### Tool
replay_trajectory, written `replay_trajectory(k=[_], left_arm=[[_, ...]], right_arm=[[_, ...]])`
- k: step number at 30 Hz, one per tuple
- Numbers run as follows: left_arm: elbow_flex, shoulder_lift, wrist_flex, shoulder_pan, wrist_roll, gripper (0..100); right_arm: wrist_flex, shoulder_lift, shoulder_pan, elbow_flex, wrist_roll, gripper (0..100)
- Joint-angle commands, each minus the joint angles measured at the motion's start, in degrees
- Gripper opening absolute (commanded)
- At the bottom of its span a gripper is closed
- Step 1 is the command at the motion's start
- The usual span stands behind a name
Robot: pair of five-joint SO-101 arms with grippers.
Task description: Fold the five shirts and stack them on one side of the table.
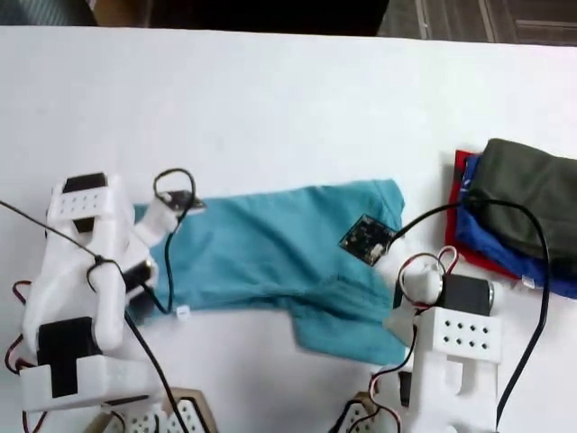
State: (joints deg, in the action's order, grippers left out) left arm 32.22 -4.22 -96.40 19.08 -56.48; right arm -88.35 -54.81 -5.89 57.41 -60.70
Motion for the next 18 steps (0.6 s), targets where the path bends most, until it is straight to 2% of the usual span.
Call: replay_trajectory(k=[1,5,7,9,11,14,18], left_arm=[[-4.9,-2.6,-4.1,1.5,-0.9,10],[-15.9,-2.6,-5.5,5.5,-0.4,10],[-22.7,-2.0,-5.5,7.6,0.6,10],[-26.9,-1.9,-3.7,8.0,5.5,8],[-27.2,-1.9,-0.2,6.5,10.6,2],[-23.9,-1.2,5.0,1.9,16.6,3],[-20.7,3.9,11.3,-5.6,21.2,3]], right_arm=[[-1.1,-1.5,-0.7,-3.5,-0.4,11.8],[-2.9,-2.1,-0.7,-13.4,0.3,9.9],[-0.1,-2.3,-0.4,-17.1,3.5,6.7],[5.1,-1.7,0.7,-17.5,8.1,1.6],[10.2,0.4,2.9,-15.7,11.4,2.3],[17.5,5.3,7.8,-13.3,16.8,2.2],[26.2,13.8,14.5,-12.9,22.8,2.2]])
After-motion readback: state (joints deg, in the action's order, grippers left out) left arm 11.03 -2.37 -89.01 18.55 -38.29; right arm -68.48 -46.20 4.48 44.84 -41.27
